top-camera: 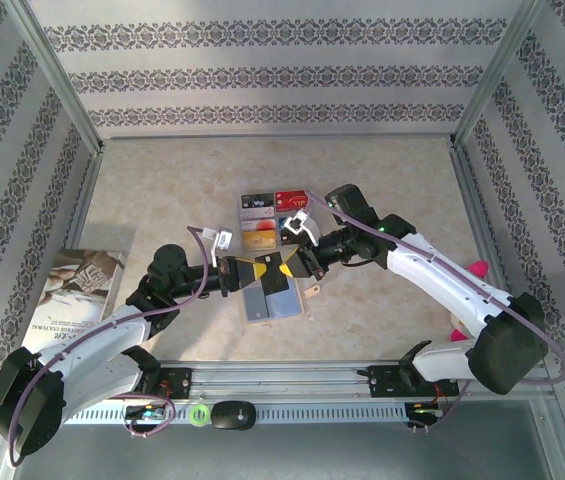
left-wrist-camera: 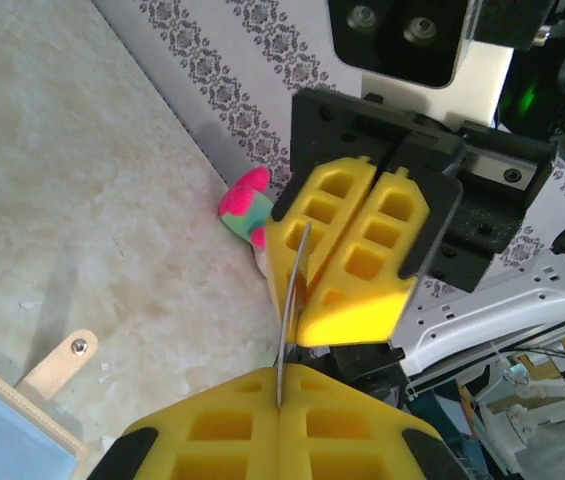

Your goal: Take the credit cards out of the card holder

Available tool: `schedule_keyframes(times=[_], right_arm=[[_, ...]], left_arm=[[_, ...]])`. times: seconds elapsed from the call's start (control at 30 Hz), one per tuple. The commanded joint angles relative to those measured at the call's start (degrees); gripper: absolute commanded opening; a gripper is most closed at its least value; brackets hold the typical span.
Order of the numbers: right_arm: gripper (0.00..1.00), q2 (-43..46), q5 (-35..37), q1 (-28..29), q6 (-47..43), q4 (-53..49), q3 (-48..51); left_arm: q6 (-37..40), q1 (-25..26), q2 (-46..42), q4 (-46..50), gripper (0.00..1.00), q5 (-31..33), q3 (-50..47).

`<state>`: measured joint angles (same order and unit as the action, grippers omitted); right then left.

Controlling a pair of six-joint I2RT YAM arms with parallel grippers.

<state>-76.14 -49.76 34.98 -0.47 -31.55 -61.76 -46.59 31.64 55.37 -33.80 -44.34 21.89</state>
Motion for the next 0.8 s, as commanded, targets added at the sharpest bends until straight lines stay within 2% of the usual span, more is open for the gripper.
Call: schedule_keyframes(times=[0.0, 0.13, 0.2, 0.3, 0.5, 0.77], right_arm=[[0.18, 0.28, -2.71, 0.28, 3.68, 6.46, 1.56], [0.29, 3.43, -0.44, -0.99, 15.15, 22.76, 7.89], [0.37, 6.18, 4.11, -1.03, 23.63, 36.54, 14.36], [0.4, 7.39, 5.81, -0.6, 31.92, 48.38, 18.78], [0.42, 6.88, 8.08, 0.3, 37.62, 55.3, 20.76], [0.42, 4.3, -3.06, -1.77, 34.05, 54.08, 18.05]], left_arm=[[0.26, 0.71, -0.53, -7.22, 0.0, 3.1, 0.39], [1.31, 0.71, -1.41, -8.29, 0.0, 5.68, 0.13], [1.71, 0.7, -1.98, -9.35, 0.0, 7.41, -0.24], [1.86, 0.63, -2.01, -11.1, 0.0, 9.52, -0.49], [2.4, 0.62, -1.39, -11.82, 0.0, 10.75, -0.45], [2.29, 0.55, -0.85, -11.66, 0.0, 9.61, 0.26]])
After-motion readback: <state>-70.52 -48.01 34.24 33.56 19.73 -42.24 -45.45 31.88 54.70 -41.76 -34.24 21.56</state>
